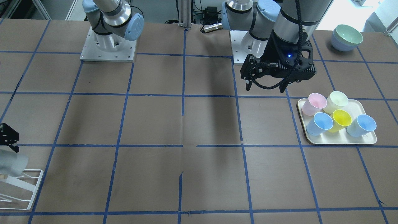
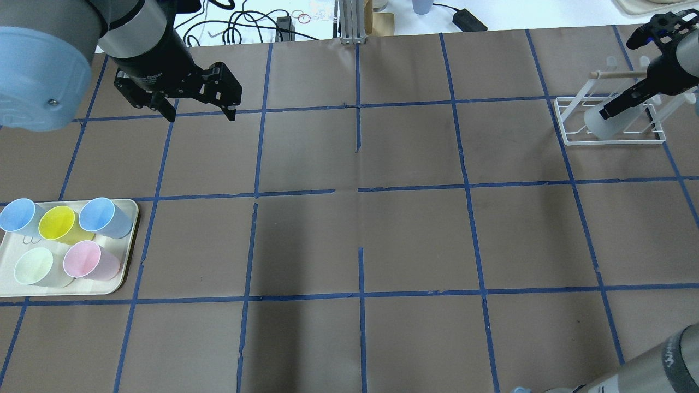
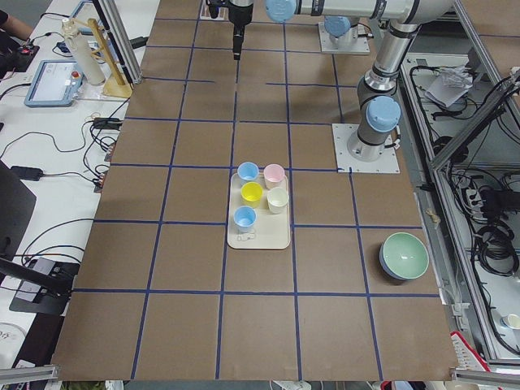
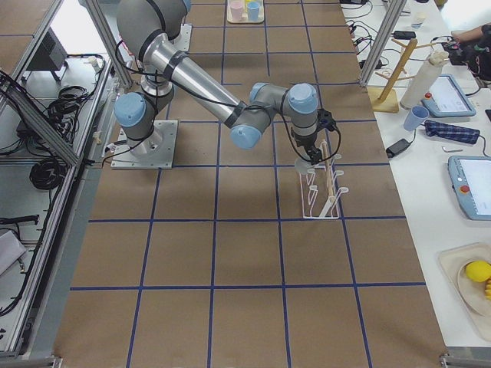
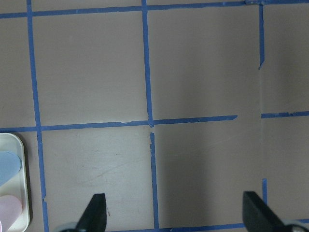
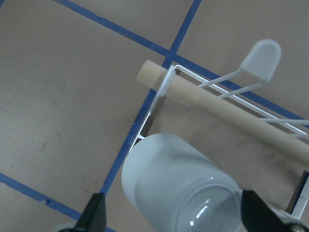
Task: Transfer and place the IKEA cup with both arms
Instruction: 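Close the right gripper on the white cup and lift it off the rack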
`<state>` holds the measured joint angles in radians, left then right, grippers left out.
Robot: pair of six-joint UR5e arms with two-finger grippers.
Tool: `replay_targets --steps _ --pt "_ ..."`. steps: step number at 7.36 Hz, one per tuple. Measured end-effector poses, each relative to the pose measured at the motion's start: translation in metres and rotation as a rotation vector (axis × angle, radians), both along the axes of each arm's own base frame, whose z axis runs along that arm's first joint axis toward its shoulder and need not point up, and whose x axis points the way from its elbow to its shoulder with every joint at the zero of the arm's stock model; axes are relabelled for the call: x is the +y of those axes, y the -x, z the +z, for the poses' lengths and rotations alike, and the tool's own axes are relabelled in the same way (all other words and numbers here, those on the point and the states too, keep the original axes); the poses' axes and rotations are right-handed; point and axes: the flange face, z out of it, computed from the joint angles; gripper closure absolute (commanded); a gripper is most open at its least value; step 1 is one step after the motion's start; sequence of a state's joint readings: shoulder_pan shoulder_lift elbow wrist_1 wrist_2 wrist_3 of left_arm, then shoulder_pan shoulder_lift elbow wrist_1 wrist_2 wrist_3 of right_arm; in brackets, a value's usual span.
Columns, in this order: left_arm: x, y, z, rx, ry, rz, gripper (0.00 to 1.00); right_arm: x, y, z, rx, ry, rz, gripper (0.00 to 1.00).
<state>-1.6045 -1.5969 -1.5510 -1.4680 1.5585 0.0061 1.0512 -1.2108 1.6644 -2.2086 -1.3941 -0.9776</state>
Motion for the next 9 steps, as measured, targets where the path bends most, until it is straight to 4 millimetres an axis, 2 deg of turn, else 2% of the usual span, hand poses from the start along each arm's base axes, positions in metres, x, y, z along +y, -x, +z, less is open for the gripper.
replay_targets --steps 3,9 --pt "0.000 0.000 0.000 0.000 0.000 0.000 0.00 -0.001 0.002 -0.003 -0.003 -0.003 -0.003 0.00" --pt "0.000 0.000 0.000 0.000 -0.001 0.000 0.00 -0.009 0.007 -0.023 -0.017 -0.027 -0.006 0.00"
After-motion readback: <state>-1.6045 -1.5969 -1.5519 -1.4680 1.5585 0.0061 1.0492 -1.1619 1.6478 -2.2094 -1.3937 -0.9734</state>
